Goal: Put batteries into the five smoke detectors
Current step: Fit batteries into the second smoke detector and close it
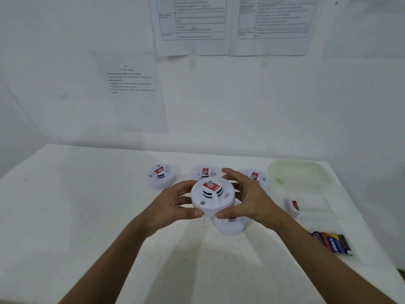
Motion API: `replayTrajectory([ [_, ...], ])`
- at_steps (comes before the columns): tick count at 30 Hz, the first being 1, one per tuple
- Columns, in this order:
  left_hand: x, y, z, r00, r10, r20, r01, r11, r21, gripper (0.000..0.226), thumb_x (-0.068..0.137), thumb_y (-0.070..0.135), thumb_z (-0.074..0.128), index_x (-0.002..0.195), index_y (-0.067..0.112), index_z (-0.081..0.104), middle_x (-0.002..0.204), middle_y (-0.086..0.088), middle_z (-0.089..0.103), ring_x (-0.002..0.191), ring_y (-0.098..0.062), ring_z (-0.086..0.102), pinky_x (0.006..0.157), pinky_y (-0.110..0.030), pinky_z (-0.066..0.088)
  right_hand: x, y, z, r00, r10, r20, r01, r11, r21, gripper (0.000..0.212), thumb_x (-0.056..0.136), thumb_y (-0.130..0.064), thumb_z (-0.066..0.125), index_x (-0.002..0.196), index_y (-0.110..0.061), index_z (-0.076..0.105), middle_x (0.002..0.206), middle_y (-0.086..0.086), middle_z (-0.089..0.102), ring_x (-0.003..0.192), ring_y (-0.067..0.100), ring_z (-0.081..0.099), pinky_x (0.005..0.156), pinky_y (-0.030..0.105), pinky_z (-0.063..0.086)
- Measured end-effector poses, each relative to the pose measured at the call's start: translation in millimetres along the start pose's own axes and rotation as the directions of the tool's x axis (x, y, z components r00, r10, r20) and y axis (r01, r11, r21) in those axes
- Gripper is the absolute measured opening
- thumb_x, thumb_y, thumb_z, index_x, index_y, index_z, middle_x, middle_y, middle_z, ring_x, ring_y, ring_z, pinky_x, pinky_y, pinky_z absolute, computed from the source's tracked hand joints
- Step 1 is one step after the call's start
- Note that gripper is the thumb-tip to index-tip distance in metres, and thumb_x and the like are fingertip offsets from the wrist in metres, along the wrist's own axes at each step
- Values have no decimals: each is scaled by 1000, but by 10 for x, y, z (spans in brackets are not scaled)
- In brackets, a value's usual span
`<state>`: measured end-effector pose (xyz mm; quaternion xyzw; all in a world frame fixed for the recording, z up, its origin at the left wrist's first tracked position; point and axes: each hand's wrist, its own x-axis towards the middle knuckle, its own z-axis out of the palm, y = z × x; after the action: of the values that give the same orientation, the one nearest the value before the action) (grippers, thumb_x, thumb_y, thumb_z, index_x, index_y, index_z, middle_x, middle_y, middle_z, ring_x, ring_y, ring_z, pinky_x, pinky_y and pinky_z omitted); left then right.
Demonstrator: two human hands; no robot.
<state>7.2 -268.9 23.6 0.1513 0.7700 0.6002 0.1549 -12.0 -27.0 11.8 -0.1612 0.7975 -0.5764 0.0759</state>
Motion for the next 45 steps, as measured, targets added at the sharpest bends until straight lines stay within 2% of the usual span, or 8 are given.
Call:
replayTrajectory([
  [5,103,80,16,1000,-3,18,-1,977,215,86,71,26,86,142,39,39,127,15,61,108,-8,63,84,-31,58,-59,92,-100,999,21,31,-22,999,44,81,58,-5,94,123,-36,56,118,-14,70,114,5,63,98,25,53],
  [8,136,132,47,999,11,49,-25,957,289,79,70,29,86,136,43,45,124,19,60,108,-6,61,82,-29,58,-92,115,-137,999,25,41,-27,998,52,81,59,-3,93,125,-33,56,120,-9,70,115,9,63,99,26,52],
  [15,162,189,196,998,42,-41,-34,984,174,69,64,26,90,125,35,59,119,14,64,108,-7,63,83,-33,58,-130,118,-169,993,39,107,-23,989,-148,89,62,-22,94,133,-41,42,125,-15,58,110,6,60,83,14,54],
  [21,234,248,328,998,49,-34,-45,993,111,71,67,21,88,127,38,54,118,15,65,109,-6,63,88,-33,57,-119,116,-183,987,36,157,-14,990,-138,102,57,-41,91,142,-45,35,133,-12,50,115,13,57,92,30,57],
  [25,263,232,366,998,49,-49,-44,994,104,71,70,25,85,132,33,51,119,12,63,109,-8,63,86,-31,57,-99,94,-242,986,34,161,-15,993,-119,89,65,-32,91,134,-50,38,128,-14,52,114,15,59,89,31,59],
  [31,230,194,364,996,83,-32,-76,979,189,41,84,28,72,121,41,58,118,22,63,110,0,60,80,-16,53,-116,85,-304,987,32,154,-26,999,-44,88,61,-28,91,134,-39,43,127,-7,57,114,17,61,93,36,58],
  [37,200,111,317,998,55,4,-54,964,259,82,67,44,83,139,41,43,133,21,50,116,-3,54,91,-30,53,-164,96,-386,991,29,133,-39,997,69,88,57,-17,91,130,-28,44,114,-15,65,109,12,63,90,34,57],
  [45,241,269,369,991,105,77,-119,972,204,73,71,15,86,132,36,54,121,13,65,102,-16,65,80,-38,59,-215,97,-422,991,1,131,-8,999,54,97,53,-19,92,134,-27,39,122,-14,60,122,16,55,97,37,54],
])
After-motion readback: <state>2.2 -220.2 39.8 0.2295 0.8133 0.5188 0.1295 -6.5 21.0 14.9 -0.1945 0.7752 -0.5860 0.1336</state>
